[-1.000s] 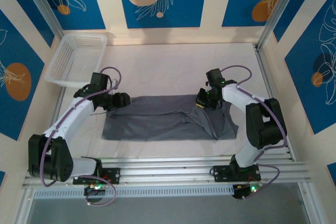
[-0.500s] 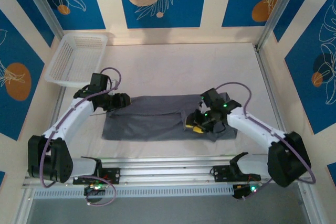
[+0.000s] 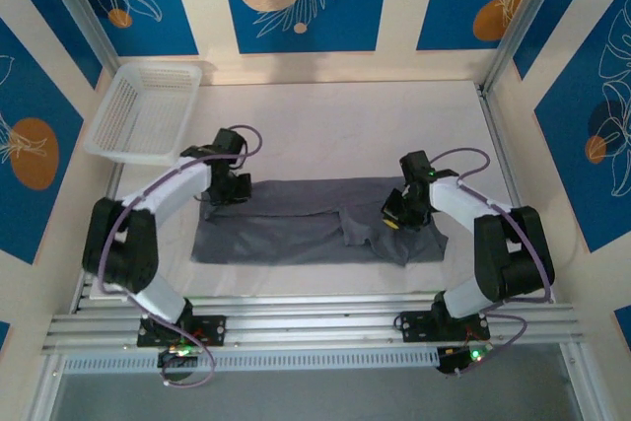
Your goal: Fold the inside-out t-shirt
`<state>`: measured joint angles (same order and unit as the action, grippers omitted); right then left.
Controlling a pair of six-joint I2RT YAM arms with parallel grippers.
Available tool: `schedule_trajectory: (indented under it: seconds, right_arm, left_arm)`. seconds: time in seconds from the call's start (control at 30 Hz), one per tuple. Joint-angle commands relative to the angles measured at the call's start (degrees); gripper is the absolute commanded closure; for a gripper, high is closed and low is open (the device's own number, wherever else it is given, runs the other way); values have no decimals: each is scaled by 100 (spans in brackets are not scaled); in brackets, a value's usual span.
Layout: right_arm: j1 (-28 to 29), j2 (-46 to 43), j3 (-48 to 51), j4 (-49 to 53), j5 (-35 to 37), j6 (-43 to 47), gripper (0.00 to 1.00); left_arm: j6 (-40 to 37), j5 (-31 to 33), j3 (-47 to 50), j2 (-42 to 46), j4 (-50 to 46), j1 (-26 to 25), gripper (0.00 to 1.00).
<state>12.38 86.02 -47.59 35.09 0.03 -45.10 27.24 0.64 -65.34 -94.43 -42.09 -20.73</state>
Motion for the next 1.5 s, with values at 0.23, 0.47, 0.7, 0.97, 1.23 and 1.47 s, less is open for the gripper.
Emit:
schedule_trajectory:
  seconds: [0.23,0.47,0.7,0.97,1.23,1.47]
  right_arm:
    - [93,472,-218,-67,397,-146,100]
    - [901,729,-264,222,142,-930,100]
    - [2248,930,-689,-42,-622,-925,99]
    - [3030,2882,-2663,-53,-1374,243,98]
    - [3044,3134,-4442,555,-1237,829,92]
    - [1998,539,-2005,-150,-538,529,63]
  left_arm:
    - [324,717,-1576,-2197,8,-180,100]
    - [205,583,-3952,-4244,-285,-151,100]
    - [829,-762,-7321,-6042,24,-281,100]
    - [1221,-849,-8539,-6126,1059,-521,100]
    - [-13,-687,-7870,-4364,-132,-340,70]
    - [-140,-1785,-4175,-1279,894,190,41]
